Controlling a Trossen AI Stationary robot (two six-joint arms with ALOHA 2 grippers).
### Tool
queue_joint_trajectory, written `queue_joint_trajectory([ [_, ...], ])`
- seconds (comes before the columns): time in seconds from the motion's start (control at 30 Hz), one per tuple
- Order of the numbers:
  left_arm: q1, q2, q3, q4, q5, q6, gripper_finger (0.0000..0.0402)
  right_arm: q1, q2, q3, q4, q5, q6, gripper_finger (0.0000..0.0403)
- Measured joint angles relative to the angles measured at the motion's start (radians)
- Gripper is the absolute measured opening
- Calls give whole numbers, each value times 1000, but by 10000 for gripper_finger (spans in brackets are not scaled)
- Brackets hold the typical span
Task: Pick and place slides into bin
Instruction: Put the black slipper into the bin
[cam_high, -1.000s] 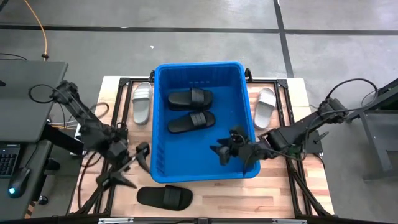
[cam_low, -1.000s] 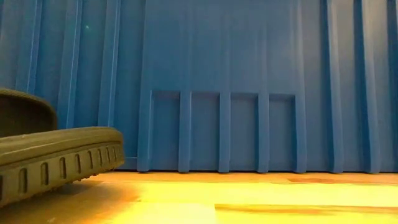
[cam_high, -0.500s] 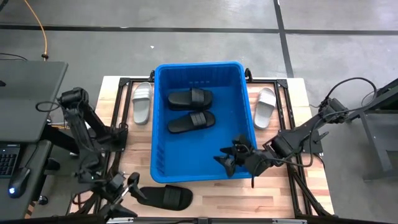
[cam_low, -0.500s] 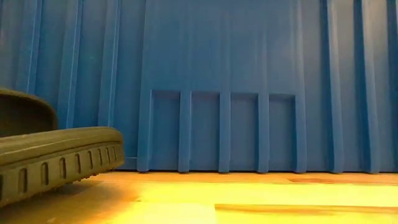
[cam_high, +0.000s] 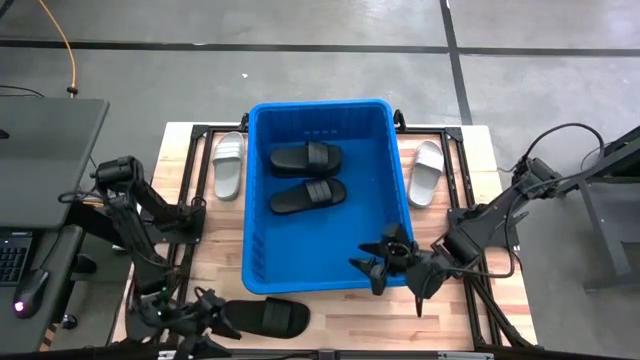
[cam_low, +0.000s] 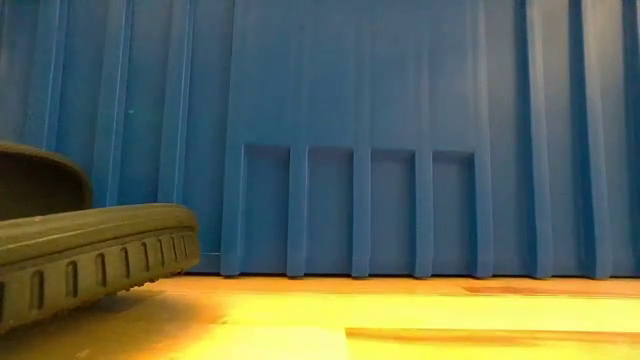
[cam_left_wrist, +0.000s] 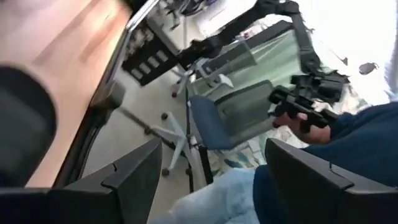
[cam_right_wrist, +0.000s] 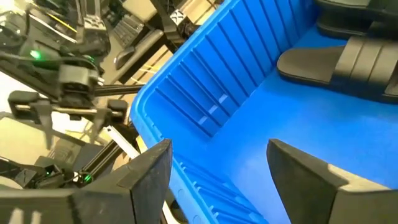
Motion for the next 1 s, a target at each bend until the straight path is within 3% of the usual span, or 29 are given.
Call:
queue_joint_trajectory([
  [0.27,28,54,0,-227,-1,-322,275,42,0,0,11,80,-19,250],
  [0.63,101,144,0,-273,205,-409,275,74,0,0,19,103,-30,250],
  [1.0,109,233,0,-287,129,-537,275,79,0,0,78,119,-90,250],
])
